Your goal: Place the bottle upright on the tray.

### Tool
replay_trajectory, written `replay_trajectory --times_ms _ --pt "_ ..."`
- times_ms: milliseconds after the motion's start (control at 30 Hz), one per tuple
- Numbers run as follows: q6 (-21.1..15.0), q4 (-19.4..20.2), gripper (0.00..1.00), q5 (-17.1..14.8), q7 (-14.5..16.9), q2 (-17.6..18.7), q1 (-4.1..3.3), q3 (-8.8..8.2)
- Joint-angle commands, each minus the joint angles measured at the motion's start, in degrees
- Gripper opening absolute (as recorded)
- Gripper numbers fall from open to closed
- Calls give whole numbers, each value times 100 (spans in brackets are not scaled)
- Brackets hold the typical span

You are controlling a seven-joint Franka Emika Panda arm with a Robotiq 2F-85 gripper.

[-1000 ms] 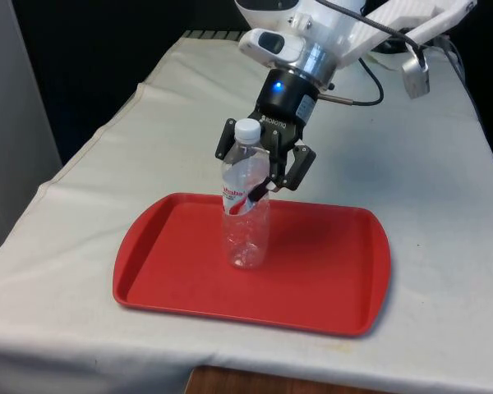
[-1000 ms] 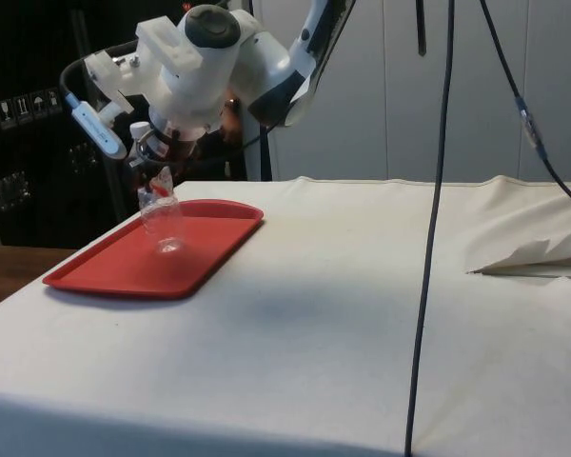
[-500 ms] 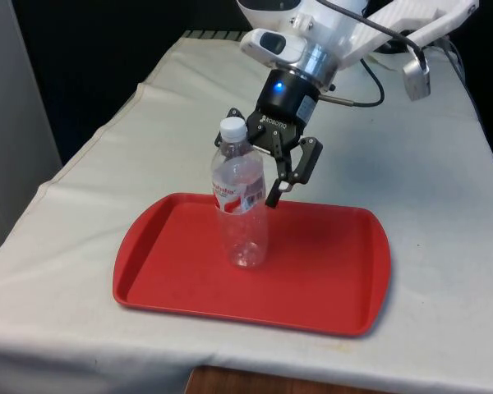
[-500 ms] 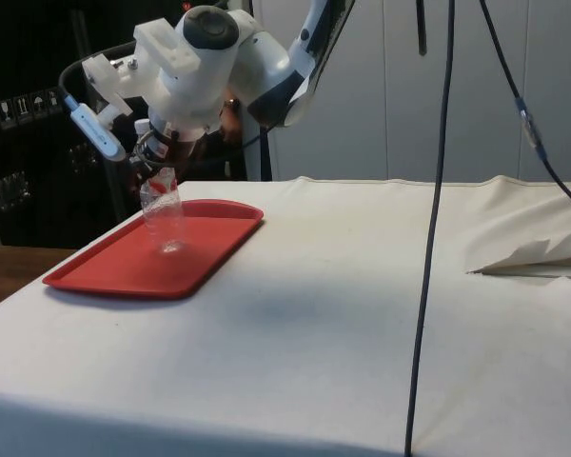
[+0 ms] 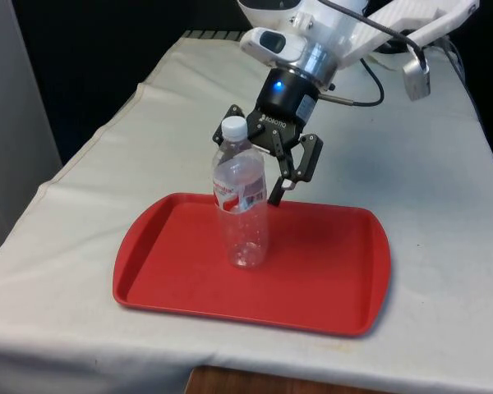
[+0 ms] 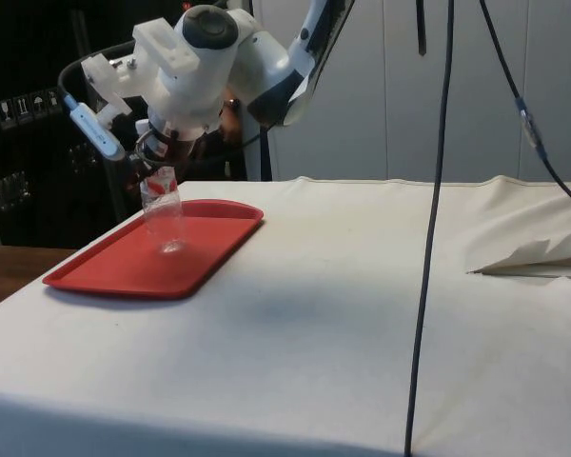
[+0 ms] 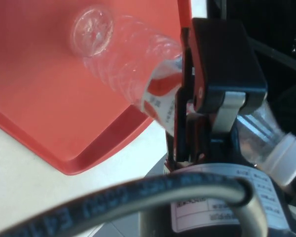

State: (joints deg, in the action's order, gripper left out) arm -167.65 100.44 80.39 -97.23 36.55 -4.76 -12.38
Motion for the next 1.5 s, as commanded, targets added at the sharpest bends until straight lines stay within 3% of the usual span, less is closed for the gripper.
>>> replay_trajectory --times_ms 0,633,1100,1467 --pt "0 29 100 -11 23 -52 6 6" --pt "109 286 100 0 0 -510 -69 11" --pt "258 991 100 120 -86 -1255 -160 69" --pt "309 1152 100 23 46 -1576 -126 74"
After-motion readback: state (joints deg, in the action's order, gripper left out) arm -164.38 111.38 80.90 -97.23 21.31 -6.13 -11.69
